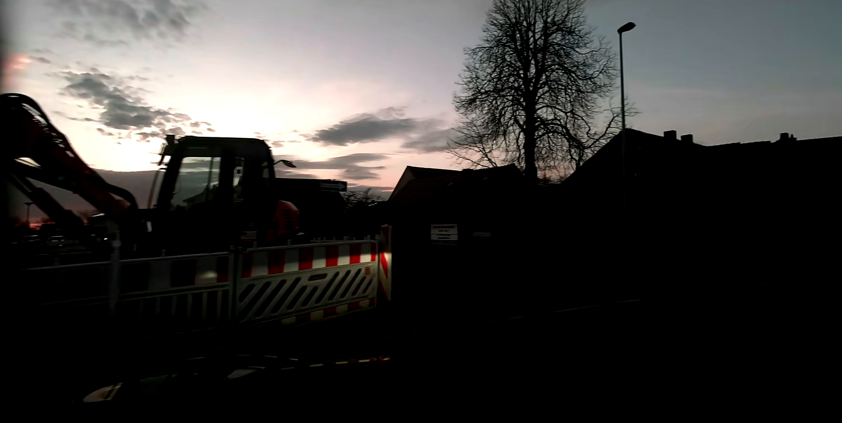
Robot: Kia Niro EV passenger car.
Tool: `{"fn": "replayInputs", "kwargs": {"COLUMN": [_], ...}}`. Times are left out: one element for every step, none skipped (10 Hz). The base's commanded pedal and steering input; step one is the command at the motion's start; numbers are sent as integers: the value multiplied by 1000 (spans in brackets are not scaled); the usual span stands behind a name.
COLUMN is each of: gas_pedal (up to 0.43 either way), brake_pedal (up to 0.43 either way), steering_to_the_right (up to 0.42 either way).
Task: Follow the waypoints while adhering to traffic rules and regulations
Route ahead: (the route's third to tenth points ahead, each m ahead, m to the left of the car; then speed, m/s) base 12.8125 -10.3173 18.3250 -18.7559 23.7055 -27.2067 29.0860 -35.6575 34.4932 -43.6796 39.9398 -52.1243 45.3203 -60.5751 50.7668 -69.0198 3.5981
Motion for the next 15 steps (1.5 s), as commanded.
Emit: {"fn": "replayInputs", "kwargs": {"gas_pedal": [157,157,157,157,157,157,157,157,157,157,157,157,157,157,157], "brake_pedal": [0,0,0,0,0,0,0,0,0,0,0,0,0,0,0], "steering_to_the_right": [601,593,577,567,561,551,537,523,505,484,455,433,404,377,350]}}
